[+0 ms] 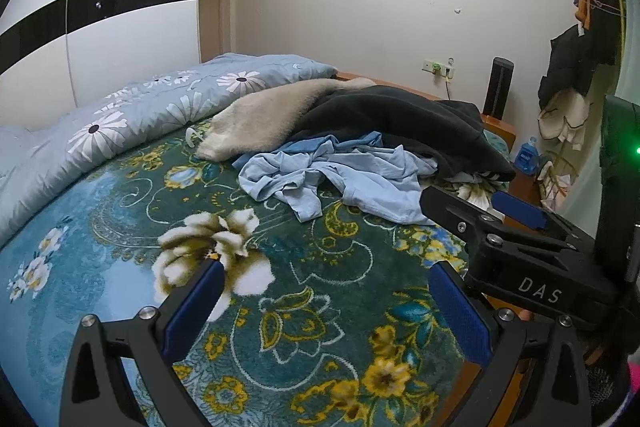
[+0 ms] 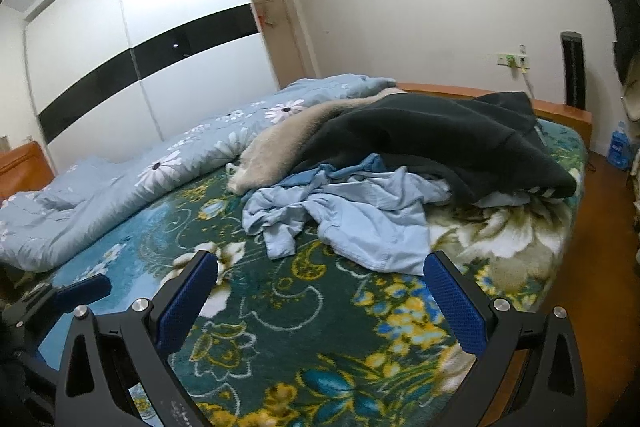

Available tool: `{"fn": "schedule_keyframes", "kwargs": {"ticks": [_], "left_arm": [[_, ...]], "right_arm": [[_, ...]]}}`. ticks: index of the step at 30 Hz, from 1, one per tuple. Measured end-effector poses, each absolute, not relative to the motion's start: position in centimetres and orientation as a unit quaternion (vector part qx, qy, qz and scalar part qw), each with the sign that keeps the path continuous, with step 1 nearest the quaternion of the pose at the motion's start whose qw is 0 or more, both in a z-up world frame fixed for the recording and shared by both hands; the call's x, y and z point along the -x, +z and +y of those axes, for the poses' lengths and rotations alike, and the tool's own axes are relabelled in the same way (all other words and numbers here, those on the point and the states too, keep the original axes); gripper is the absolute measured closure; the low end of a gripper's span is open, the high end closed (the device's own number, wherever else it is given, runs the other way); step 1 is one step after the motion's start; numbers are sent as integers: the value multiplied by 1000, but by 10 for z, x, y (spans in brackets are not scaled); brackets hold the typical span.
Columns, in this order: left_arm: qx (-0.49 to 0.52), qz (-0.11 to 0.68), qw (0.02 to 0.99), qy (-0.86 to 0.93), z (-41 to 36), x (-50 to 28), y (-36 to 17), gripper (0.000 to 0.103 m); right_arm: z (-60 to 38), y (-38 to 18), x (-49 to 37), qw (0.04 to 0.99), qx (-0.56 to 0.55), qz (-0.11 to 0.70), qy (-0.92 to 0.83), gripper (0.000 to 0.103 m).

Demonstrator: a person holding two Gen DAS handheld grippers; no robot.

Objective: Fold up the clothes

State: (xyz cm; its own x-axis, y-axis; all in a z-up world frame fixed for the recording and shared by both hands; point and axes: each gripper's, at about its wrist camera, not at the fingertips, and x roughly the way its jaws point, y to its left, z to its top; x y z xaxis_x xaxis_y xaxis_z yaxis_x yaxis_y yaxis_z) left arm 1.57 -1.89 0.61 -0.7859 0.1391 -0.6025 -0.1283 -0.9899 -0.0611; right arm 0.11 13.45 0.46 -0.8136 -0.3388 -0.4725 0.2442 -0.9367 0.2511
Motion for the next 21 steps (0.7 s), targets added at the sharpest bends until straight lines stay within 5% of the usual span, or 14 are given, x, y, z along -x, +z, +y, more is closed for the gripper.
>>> {"fn": "schedule_keyframes", "kwargs": {"ticks": [9, 12, 18, 20, 21], "left_arm": [[301, 11, -13, 954, -76, -55, 14, 0], [290, 1, -62, 955, -109, -75, 16, 0], [287, -57, -134, 947, -171, -108, 15, 0], [287, -79, -147, 943, -186, -115, 13, 0], [287, -91, -153, 941, -193, -120, 12, 0]], "right_arm": [[181, 19, 91, 85, -261, 31, -961, 0], [208, 10, 140, 5, -295, 78, -952, 0], [219, -26, 192, -10, -349, 128, -928, 4], [222, -32, 202, -16, -359, 132, -924, 9], [225, -32, 207, -15, -366, 116, -923, 22]]}}
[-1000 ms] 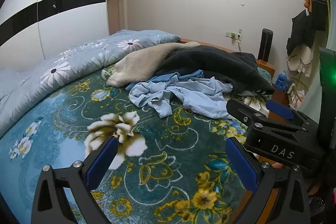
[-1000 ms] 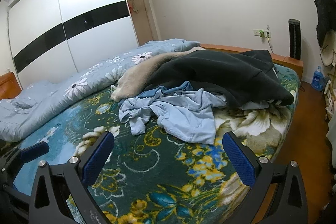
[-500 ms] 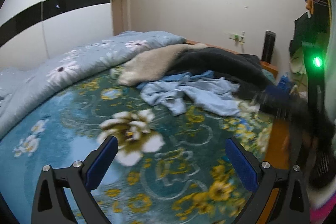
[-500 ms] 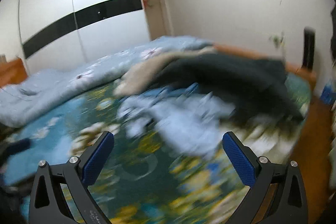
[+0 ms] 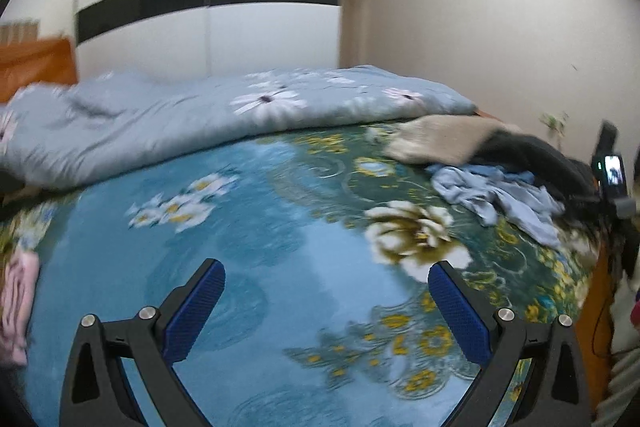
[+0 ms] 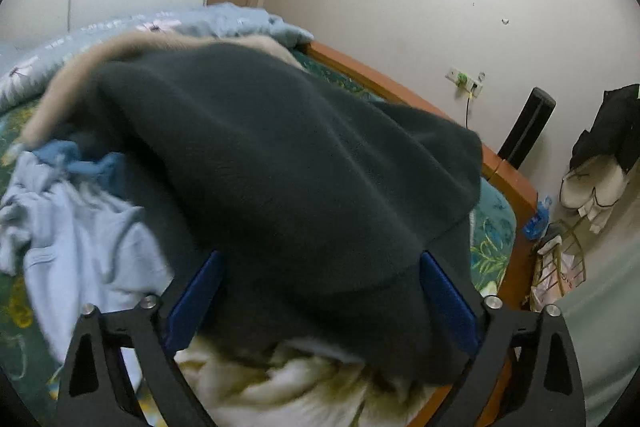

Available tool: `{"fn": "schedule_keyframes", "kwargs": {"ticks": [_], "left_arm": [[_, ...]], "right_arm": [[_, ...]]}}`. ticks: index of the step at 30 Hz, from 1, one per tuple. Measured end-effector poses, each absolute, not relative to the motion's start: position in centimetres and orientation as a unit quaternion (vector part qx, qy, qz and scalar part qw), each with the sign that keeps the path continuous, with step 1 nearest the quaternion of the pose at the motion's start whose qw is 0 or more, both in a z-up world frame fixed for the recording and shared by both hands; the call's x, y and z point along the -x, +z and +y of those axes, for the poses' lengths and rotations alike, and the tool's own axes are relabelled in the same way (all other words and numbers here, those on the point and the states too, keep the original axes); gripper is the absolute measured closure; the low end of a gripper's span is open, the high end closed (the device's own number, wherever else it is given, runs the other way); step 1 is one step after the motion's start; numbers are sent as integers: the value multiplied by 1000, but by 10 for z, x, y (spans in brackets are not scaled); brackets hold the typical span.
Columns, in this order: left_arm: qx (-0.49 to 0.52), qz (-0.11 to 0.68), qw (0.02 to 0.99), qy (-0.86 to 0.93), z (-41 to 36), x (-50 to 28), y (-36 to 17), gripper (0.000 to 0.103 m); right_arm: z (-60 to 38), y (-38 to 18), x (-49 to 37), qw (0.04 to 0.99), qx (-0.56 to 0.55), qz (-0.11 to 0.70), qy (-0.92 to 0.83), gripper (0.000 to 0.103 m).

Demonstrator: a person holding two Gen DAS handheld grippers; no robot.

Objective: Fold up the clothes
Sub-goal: 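Grasp the dark fleece jacket from the pile with the right gripper and lift, then carry the jacket over the bed with the right gripper while the left gripper grasps its hem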

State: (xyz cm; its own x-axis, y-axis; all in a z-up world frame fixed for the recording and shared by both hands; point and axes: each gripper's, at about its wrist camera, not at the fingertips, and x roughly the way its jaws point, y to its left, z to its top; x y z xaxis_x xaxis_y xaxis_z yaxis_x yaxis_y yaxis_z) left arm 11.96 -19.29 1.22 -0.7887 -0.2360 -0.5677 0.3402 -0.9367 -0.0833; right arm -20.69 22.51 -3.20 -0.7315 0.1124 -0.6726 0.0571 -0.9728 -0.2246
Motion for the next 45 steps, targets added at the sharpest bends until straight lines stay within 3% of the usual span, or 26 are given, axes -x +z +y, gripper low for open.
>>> {"fn": "schedule_keyframes", "kwargs": {"ticks": [1, 3, 4, 6, 14, 20, 35, 45], "left_arm": [[-285, 103, 158, -940, -199, -124, 11, 0], [-281, 123, 169, -937, -209, -133, 10, 0], [-281, 126, 172, -936, -212, -136, 9, 0], [-282, 128, 176, -934, -217, -141, 8, 0], [-272, 158, 175, -933, -236, -153, 3, 0], [-253, 176, 173, -935, -253, -168, 5, 0], [-193, 258, 188, -928, -320, -241, -5, 0], [-137, 285, 228, -921, -353, -315, 4, 0]], "right_arm": [[230, -30, 211, 14, 375, -88, 923, 46], [242, -21, 218, 22, 383, -29, 923, 68], [248, -14, 220, 25, 382, 2, 924, 77], [252, 9, 216, 28, 357, 43, 933, 83], [218, 118, 182, -30, 246, 65, 967, 85], [148, 182, 151, -97, 200, 29, 975, 86], [-13, 235, 51, -276, 159, -46, 947, 86], [-122, 264, -39, -474, 146, -38, 867, 87]]}}
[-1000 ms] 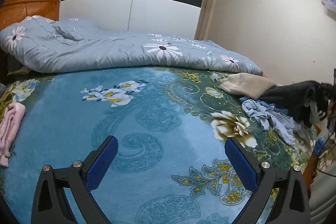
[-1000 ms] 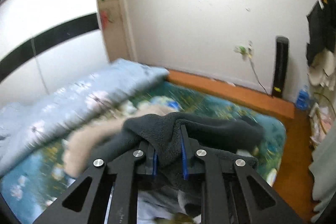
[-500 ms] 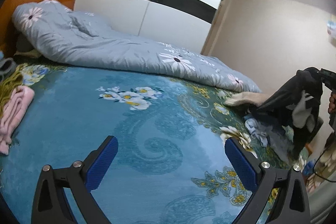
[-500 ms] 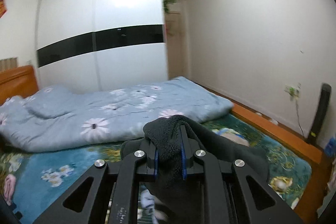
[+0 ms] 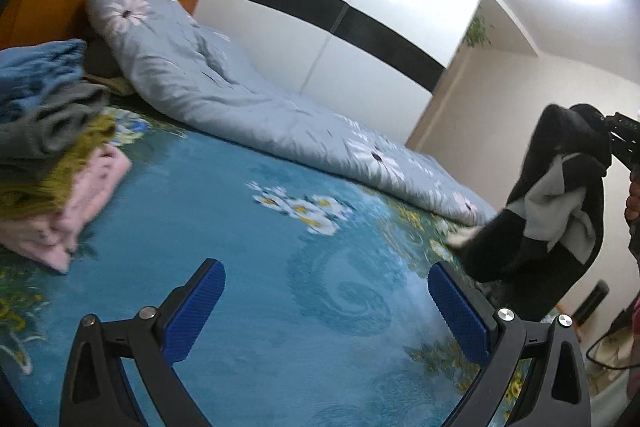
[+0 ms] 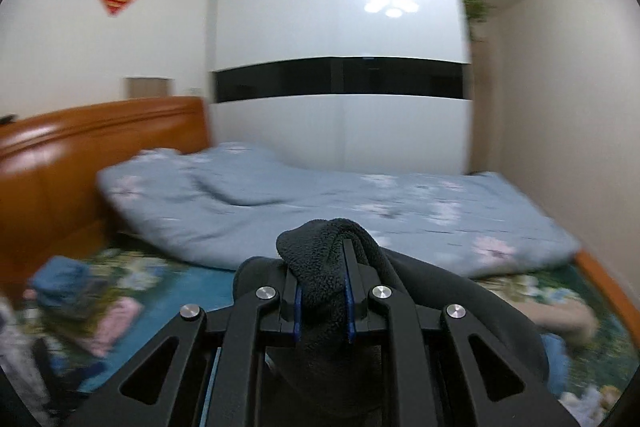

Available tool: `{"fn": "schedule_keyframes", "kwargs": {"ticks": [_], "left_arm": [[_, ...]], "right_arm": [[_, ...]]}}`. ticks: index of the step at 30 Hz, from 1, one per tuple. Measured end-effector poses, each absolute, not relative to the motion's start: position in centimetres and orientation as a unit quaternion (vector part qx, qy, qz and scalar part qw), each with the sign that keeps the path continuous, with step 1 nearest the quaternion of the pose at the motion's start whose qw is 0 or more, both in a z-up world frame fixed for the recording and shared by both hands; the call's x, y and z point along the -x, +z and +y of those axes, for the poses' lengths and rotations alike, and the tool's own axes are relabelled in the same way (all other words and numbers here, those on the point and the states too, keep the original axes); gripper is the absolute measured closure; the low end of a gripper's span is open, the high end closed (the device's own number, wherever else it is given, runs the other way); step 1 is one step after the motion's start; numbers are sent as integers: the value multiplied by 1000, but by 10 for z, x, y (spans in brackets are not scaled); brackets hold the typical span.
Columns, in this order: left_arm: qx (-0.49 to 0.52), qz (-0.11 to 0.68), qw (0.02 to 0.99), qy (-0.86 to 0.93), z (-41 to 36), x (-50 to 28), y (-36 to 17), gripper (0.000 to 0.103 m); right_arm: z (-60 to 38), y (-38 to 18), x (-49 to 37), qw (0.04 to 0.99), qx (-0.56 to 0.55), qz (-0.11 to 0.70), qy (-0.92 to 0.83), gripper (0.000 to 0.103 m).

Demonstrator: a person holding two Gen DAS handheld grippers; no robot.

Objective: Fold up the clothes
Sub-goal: 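Carry the jacket over the bed with the right gripper while the left gripper grasps its hem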

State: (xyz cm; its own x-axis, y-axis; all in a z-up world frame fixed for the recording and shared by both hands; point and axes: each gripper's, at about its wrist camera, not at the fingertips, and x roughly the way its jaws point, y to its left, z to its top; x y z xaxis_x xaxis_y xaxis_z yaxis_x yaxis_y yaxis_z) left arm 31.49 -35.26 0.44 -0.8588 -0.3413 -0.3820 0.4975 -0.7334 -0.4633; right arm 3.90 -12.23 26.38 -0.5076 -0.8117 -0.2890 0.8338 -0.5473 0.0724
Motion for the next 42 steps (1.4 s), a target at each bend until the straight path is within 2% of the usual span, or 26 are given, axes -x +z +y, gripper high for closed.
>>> {"fn": "schedule_keyframes", "kwargs": {"ticks": [7, 11, 17, 25, 28, 33, 37, 42], "left_arm": [[-83, 283, 286, -912, -370, -391, 26, 0], [-57, 282, 316, -904, -373, -429, 36, 0], [-64, 264, 332, -903, -367, -446, 38, 0], [-156, 265, 288, -907, -370, -388, 8, 0], [-200, 252, 263, -910, -375, -351, -1, 0], [-286, 181, 232, -912, -381, -290, -12, 0], [-366, 110, 205, -901, -393, -244, -26, 0], [-413, 7, 201, -888, -401, -211, -30, 0]], "right_arm": [[-169, 297, -108, 624, -129, -20, -771, 87], [-181, 297, -125, 662, -134, -31, -737, 87], [-201, 216, -77, 642, -252, -37, -723, 86], [-223, 47, 12, 526, -414, 17, -743, 86], [-214, 9, 43, 486, -450, 14, -749, 85], [-185, -14, 62, 474, -468, 11, -746, 72], [-153, -20, 58, 479, -458, -2, -749, 56], [-114, -36, 57, 467, -466, -29, -751, 55]]}}
